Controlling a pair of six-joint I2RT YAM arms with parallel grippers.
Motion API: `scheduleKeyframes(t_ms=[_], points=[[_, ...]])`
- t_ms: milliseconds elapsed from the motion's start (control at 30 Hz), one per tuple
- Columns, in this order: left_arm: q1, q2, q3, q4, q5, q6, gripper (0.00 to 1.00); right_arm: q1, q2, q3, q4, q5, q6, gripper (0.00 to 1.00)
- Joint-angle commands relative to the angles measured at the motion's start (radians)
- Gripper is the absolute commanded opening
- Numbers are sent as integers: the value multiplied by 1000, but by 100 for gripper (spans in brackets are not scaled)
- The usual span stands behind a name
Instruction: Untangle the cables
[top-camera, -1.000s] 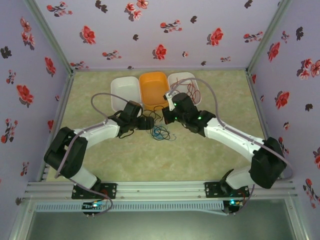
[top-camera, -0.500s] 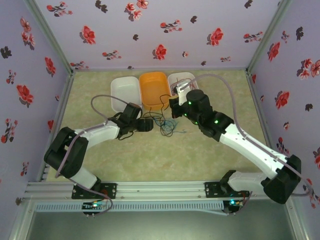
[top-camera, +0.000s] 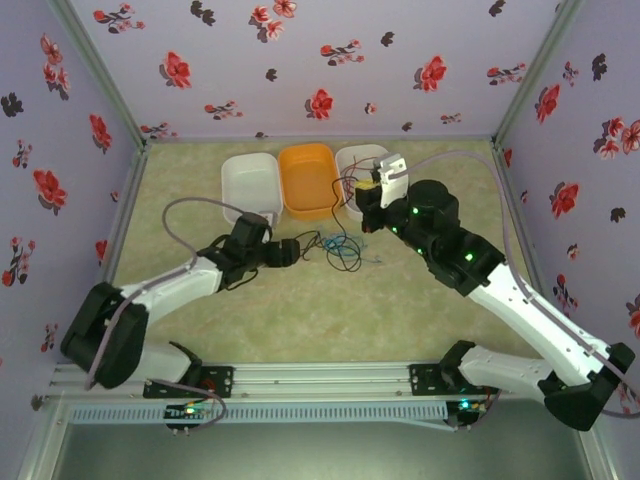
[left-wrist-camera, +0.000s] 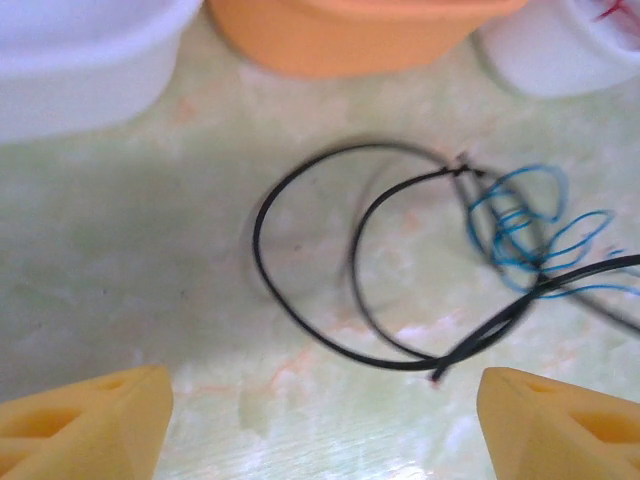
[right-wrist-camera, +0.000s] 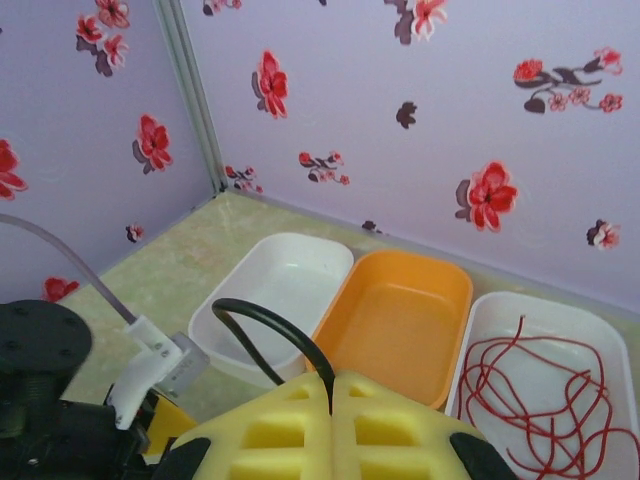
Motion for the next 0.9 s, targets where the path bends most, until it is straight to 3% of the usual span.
scheduleKeyframes(t_ms=[0, 33, 67, 300, 600, 733, 867], points=[[-5, -97, -38, 115, -28, 9, 92, 8, -13, 22, -4, 20, -28, 0], [-5, -118, -41, 136, -34, 15, 99, 8, -9, 19, 2, 19, -26, 0], [-6, -133, -37, 151, -37, 21, 100, 9, -8, 14, 9, 16, -23, 0], [-48, -102, 18, 240, 12, 154, 100, 8, 10, 3, 43, 8, -2, 0], [-110, 65, 143, 203, 60, 267, 99, 8, 5, -4, 66, 7, 8, 0], [-111, 136, 160, 193, 71, 262, 83, 8, 4, 4, 71, -1, 10, 0], [-108, 184, 159, 184, 75, 240, 50, 8, 4, 15, 70, 1, 6, 0]])
